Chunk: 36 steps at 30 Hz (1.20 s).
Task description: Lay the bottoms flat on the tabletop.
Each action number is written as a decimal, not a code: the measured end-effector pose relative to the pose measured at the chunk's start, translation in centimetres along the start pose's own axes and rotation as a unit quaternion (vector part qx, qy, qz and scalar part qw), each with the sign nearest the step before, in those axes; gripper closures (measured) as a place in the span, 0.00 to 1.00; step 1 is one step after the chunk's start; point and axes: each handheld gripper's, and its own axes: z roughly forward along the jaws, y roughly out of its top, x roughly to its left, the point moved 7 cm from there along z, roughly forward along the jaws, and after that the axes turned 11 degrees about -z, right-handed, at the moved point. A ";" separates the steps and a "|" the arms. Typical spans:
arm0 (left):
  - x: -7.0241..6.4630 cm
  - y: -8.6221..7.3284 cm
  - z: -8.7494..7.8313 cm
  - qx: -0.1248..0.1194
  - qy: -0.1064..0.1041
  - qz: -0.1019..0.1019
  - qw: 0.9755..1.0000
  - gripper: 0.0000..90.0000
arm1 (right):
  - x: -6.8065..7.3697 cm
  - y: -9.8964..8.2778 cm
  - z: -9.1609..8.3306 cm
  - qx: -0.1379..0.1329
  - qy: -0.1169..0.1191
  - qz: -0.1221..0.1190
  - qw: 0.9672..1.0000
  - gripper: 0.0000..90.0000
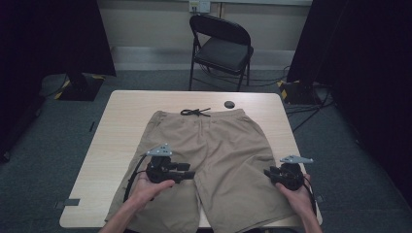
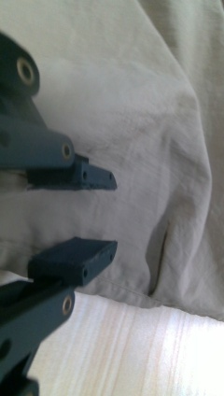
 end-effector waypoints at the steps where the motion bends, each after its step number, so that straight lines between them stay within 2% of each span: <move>1: 0.7 -0.2 -0.6 -0.004 0.006 -0.008 1.000 0.59 | 0.3 -0.4 -0.3 -0.004 -0.006 -0.014 1.000 0.67; 2: 0.7 -0.2 -0.6 -0.004 0.006 -0.008 1.000 0.58 | 0.3 -0.4 -0.3 -0.004 -0.006 -0.014 1.000 0.67; 5: 1.7 -0.4 -1.5 -0.008 0.017 -0.019 1.000 0.56 | 0.9 -1.3 -1.1 -0.016 -0.006 -0.017 1.000 0.59; 7: 2.6 -0.7 -2.4 -0.006 0.031 -0.024 0.999 0.54 | 1.8 -2.0 -1.7 -0.017 -0.006 -0.032 0.999 0.51; 8: 2.6 -0.7 -2.4 -0.006 0.031 -0.024 0.999 0.54 | 1.8 -2.0 -1.7 -0.017 -0.006 -0.032 0.999 0.51; 10: 3.0 -0.8 -3.0 -0.003 0.039 -0.025 0.999 0.54 | 2.4 -2.5 -2.1 -0.013 -0.017 -0.055 0.998 0.47; 11: 3.2 -0.9 -3.3 -0.002 0.043 -0.025 0.999 0.54 | 2.6 -2.5 -2.2 -0.011 -0.016 -0.056 0.998 0.45; 12: 3.5 -1.0 -3.7 0.004 0.048 -0.019 0.999 0.54 | 2.5 -2.5 -2.3 0.002 -0.012 -0.051 0.999 0.40; 13: 3.8 -1.0 -4.0 0.006 0.052 -0.020 0.998 0.54 | 2.5 -2.5 -2.3 0.002 -0.012 -0.051 0.999 0.40; 14: 4.1 -1.1 -4.5 0.008 0.057 -0.018 0.998 0.54 | 2.4 -2.4 -2.3 0.007 -0.006 -0.039 0.999 0.36; 16: 4.9 -1.1 -5.3 0.010 0.064 -0.016 0.998 0.56 | 2.2 -1.5 -2.7 -0.010 -0.003 -0.030 0.999 0.36; 19: 6.4 -1.1 -6.6 -0.002 0.065 -0.031 0.997 0.60 | 1.7 0.4 -3.0 -0.039 -0.006 -0.018 0.999 0.34; 21: 7.6 -1.2 -7.3 -0.007 0.084 -0.052 0.995 0.62 | 1.6 1.6 -2.3 -0.045 -0.006 -0.017 0.999 0.32; 22: 7.8 -1.3 -7.6 -0.010 0.086 -0.057 0.995 0.62 | 1.5 2.2 -1.8 -0.045 -0.013 -0.016 0.999 0.30; 24: 7.9 -1.6 -8.2 -0.007 0.081 -0.050 0.995 0.61 | 1.6 2.9 -0.7 -0.044 -0.016 -0.018 0.999 0.27; 26: 8.5 -1.8 -8.8 -0.006 0.094 -0.041 0.995 0.59 | 1.7 3.2 0.3 -0.031 -0.022 -0.020 0.999 0.24; 28: 9.7 -2.3 -9.2 0.005 0.127 -0.037 0.991 0.58 | 1.6 3.0 1.2 -0.018 -0.030 -0.020 0.999 0.23; 31: 11.2 -3.5 -9.1 0.009 0.136 -0.044 0.990 0.58 | 1.7 2.5 1.9 0.001 -0.032 -0.021 0.999 0.22; 33: 12.0 -4.4 -8.6 0.024 0.139 -0.043 0.989 0.58 | 1.7 2.3 2.0 0.006 -0.039 -0.027 0.999 0.22; 35: 12.4 -5.1 -8.2 0.036 0.146 -0.043 0.988 0.59 | 1.7 2.1 2.1 0.011 -0.040 -0.022 0.999 0.21; 36: 12.5 -5.4 -8.2 0.031 0.149 -0.038 0.988 0.59 | 1.5 1.9 2.4 0.019 -0.040 -0.017 0.999 0.21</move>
